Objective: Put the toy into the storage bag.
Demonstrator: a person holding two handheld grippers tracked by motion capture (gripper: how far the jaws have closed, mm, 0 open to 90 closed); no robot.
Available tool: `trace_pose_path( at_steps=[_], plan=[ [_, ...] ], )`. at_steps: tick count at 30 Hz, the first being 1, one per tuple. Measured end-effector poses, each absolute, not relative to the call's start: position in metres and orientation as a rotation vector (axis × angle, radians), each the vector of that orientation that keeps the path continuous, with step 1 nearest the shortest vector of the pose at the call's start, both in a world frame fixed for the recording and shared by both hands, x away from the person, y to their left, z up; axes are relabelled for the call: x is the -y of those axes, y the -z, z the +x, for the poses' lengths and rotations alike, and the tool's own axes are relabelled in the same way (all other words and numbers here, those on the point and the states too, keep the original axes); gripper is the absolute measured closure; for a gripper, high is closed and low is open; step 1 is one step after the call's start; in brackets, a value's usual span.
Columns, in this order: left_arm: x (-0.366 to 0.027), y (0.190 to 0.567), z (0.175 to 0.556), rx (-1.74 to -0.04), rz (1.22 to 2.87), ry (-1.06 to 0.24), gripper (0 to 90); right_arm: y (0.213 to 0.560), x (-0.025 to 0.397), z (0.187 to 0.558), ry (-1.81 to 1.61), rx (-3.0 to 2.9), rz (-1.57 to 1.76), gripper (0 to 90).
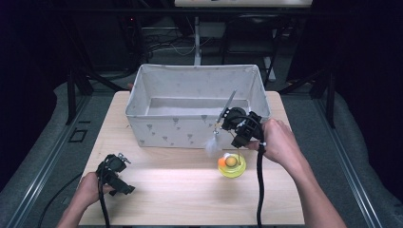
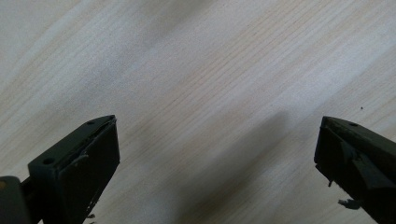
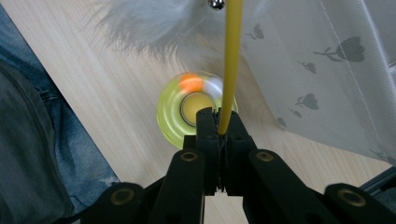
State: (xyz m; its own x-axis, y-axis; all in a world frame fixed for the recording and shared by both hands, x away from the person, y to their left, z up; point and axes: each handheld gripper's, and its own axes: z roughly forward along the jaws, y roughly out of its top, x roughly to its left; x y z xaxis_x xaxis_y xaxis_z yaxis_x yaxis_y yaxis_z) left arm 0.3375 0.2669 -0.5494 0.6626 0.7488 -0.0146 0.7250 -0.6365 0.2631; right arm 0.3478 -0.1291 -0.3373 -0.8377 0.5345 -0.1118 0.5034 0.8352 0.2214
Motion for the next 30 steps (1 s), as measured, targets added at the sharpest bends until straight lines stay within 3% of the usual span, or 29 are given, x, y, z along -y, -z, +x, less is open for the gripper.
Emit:
trace_pose_path(
  at_steps=[30],
  plan=[
    [-0.267,0.549,0.338,-1.195,2.624,-0.14,0.3,0.297,0.13,0.349,-0.282,-2.841,0.805,88.3]
  ],
)
